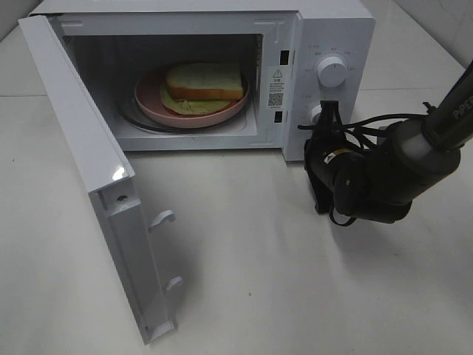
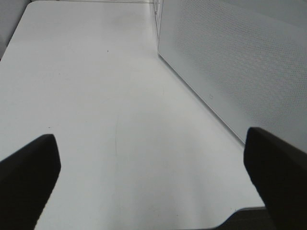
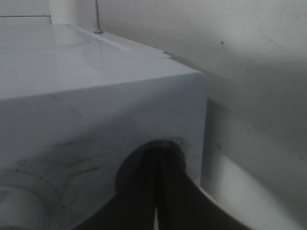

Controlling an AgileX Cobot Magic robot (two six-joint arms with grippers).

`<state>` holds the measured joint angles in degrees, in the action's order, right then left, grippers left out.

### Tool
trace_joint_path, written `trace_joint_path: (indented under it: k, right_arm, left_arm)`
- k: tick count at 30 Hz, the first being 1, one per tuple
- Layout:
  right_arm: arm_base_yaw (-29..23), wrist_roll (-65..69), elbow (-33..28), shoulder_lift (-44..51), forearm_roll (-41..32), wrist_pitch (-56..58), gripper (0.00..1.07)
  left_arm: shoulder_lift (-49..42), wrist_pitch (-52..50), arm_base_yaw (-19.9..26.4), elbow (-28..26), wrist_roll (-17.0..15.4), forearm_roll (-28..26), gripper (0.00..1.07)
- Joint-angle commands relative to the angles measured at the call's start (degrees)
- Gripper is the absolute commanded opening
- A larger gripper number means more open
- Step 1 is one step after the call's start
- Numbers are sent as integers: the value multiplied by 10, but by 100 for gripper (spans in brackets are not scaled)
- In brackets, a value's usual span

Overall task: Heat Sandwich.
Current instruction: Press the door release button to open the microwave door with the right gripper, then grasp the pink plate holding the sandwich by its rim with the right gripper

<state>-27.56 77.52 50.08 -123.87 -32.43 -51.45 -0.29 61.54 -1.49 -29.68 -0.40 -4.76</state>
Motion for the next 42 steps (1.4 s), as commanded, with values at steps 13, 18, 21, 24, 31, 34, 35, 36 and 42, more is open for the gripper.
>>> trace_joint_path:
  k: [13,18,21,24,31,34,35,36,42]
  right_arm:
    - [14,-11,14,40,70,-12,0]
    - [14,-12,-15,75,85,70,0]
    - [14,-22,-36,92,85,102,0]
    - [14,-44,-53,113,94,143,0]
    - [14,-103,-69,148,93,211,0]
    - [14,-159,-78,179,94,258,0]
    - [14,-159,-78,179,94,258,0]
    - [14,-177,-80,188,94,273,0]
    - [14,-337,-80,256,93,377,2]
  left_arm:
    - [-9,-2,2,1,-2,-5,99]
    - [-9,-2,2,1,-2,-5,99]
    - [-9,-2,2,1,-2,-5,99]
    - [-9,-2,2,1,-2,-5,99]
    - [-9,-2,2,1,-2,-5,99]
    - [-9,-2,2,1,-2,-5,99]
    - [-9,-2,2,1,-2,-5,99]
    - [-9,-2,2,1,-2,-5,99]
    - [-9,-2,2,1,-2,-5,99]
